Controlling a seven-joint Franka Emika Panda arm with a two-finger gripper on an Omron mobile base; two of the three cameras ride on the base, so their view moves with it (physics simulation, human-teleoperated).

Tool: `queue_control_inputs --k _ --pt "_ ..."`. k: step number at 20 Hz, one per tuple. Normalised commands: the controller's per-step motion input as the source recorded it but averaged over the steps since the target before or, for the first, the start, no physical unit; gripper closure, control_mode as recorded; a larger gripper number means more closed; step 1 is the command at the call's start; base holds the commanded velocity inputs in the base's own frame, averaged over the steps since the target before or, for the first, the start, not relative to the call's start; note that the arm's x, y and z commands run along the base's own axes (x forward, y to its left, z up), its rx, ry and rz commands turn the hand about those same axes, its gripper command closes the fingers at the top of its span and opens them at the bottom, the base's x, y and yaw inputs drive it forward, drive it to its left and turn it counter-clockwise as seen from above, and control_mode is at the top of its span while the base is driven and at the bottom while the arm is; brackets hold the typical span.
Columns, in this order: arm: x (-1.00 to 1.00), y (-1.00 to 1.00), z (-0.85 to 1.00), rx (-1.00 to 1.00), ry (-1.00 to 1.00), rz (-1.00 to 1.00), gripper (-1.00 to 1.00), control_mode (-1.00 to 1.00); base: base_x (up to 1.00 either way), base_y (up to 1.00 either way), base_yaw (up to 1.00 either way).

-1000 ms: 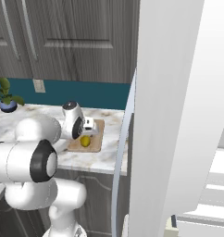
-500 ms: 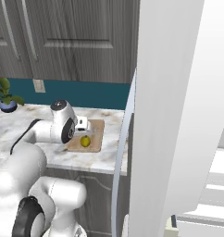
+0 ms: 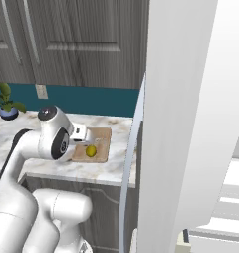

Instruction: Retrieve a lemon from the fridge and place it on the cutting board with the fish.

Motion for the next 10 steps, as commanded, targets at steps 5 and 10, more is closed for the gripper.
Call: queue_control_inputs --k 5,10 --pt "-0.09 -0.02 0.29 0.28 0.11 -0.17 -1.00 -1.00 0.00 0.00 0.00" --pt "-0.02 -0.09 0.33 0.28 0.07 0.02 -1.00 -1.00 0.00 0.00 0.00"
